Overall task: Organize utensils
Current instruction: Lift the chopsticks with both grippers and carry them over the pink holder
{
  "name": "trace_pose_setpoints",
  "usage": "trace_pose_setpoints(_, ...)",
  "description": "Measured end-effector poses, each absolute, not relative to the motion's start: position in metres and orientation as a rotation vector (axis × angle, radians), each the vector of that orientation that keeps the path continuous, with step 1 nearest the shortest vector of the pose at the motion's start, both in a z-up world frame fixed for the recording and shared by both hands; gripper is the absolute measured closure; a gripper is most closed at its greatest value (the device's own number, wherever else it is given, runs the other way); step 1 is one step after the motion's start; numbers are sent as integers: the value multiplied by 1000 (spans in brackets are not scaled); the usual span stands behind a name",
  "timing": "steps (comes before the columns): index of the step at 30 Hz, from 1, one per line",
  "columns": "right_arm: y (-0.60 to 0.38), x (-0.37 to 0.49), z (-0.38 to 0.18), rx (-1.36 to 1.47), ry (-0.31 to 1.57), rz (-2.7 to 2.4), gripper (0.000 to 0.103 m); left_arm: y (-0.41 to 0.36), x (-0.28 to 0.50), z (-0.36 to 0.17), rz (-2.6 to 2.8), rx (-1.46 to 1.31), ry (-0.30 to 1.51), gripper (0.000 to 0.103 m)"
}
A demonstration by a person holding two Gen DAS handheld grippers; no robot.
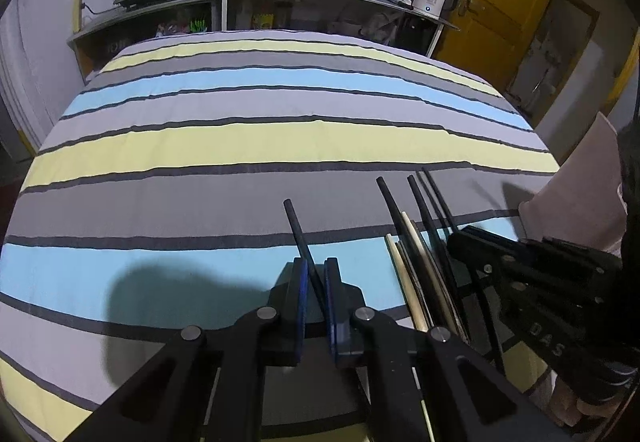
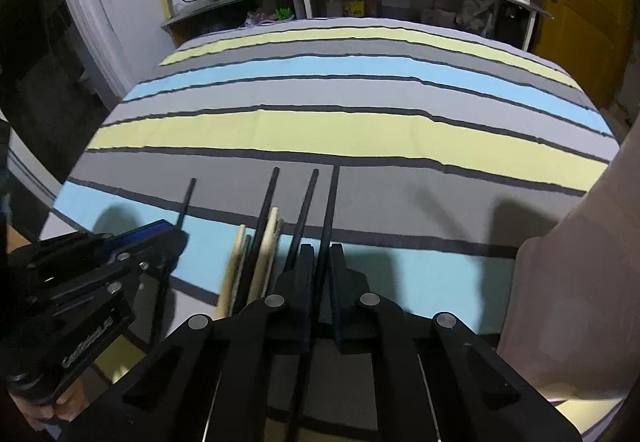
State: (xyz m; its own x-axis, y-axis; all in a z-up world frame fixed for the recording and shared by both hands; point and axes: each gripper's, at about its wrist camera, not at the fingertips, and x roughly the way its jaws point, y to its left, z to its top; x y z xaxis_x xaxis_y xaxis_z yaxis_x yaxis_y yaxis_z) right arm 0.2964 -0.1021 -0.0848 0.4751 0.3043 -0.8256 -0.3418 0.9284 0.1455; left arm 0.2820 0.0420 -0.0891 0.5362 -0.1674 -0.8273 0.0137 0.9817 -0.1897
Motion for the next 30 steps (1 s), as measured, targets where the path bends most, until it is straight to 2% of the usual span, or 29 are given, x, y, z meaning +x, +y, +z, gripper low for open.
trace_pose_setpoints(5, -110, 282, -66, -2, 957, 414, 97, 51, 270, -72, -141, -218, 956, 96)
trace_pose_setpoints(18, -134, 229, 9, 60, 797, 456, 98, 53, 213, 18, -230, -225, 800, 98)
trace_pose_setpoints(30, -166, 188, 50, 111, 701, 441, 98, 52, 172, 67, -281, -220, 757, 99)
